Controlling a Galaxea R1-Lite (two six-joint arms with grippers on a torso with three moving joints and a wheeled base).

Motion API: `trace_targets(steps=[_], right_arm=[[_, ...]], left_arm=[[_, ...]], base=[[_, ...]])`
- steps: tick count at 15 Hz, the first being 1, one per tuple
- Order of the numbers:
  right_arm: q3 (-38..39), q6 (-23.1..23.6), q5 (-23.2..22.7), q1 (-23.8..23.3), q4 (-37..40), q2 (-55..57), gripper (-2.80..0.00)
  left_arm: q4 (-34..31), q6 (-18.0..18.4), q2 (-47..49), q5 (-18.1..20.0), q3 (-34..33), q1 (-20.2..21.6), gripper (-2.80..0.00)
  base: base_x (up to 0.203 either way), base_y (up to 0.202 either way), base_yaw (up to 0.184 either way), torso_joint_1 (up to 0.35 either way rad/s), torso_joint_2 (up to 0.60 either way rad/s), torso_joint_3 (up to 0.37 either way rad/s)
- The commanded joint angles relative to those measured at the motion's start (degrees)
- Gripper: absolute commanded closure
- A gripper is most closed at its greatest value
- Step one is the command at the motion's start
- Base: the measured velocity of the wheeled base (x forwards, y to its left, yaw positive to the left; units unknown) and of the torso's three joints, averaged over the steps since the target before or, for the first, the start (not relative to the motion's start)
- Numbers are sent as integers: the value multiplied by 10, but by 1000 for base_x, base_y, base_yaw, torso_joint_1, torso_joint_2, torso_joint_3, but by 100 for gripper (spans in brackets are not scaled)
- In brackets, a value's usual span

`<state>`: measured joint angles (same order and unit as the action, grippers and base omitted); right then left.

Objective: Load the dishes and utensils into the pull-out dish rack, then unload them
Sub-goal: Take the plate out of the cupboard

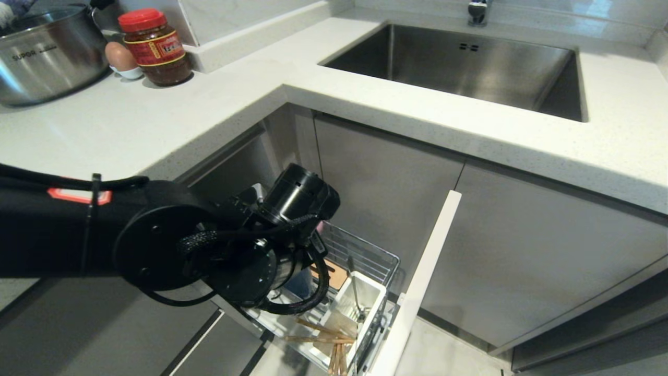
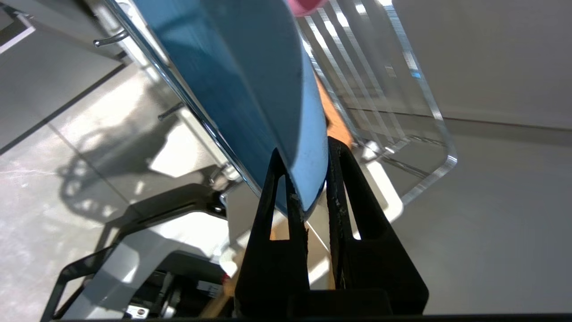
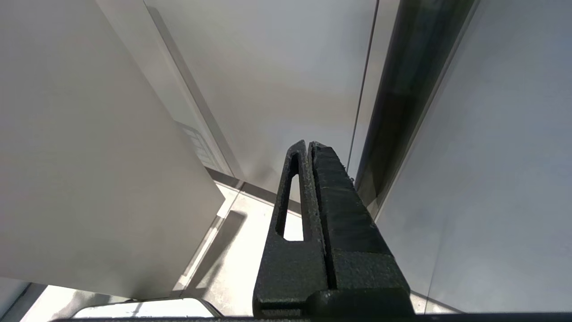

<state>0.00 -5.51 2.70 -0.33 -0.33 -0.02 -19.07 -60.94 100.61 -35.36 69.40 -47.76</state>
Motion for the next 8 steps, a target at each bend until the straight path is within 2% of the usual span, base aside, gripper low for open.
trace_targets(steps=[1, 6, 8], right_arm=[[0, 0, 0, 0, 0, -2, 0], [0, 0, 0, 0, 0, -2, 0], [0, 0, 0, 0, 0, -2, 0]], left_arm=[[-2, -3, -48, -3, 2, -15, 0], [-34, 2, -159, -14, 27, -71, 0], [-41, 24, -207, -18, 40, -86, 0]], base=[[0, 0, 0, 0, 0, 0], [0, 0, 0, 0, 0, 0], [0, 0, 0, 0, 0, 0]])
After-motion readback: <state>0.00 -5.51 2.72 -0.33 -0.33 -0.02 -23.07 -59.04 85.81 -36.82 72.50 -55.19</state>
